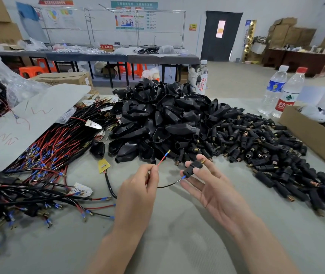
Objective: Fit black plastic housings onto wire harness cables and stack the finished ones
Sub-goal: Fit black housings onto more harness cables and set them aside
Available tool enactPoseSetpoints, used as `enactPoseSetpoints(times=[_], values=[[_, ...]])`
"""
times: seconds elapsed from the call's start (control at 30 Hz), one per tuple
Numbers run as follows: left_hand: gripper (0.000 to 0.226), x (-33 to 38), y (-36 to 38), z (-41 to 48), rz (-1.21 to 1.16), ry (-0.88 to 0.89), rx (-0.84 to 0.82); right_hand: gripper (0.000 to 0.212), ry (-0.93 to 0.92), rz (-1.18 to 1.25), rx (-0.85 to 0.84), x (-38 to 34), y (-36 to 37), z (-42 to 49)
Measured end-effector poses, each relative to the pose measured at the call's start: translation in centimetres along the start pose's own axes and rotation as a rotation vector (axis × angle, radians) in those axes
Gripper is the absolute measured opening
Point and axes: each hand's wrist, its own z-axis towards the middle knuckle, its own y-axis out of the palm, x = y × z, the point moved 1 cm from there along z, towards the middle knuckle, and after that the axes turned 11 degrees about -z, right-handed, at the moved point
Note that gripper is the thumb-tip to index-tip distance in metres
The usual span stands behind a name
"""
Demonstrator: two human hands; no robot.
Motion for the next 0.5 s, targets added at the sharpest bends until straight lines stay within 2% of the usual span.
enactPoseSetpoints(times=[0.33, 0.5], values=[[0.020, 0.4, -0.1, 0.2, -0.029, 0.021, 0.057, 0.041, 0.035, -0.049, -0.081, 1.2, 1.7, -0.5], [0.020, 0.4, 0.0, 0.3, -0.098, -0.014, 0.104, 0.025, 0.078, -0.170, -0.110, 3.1, 2.8, -0.4]])
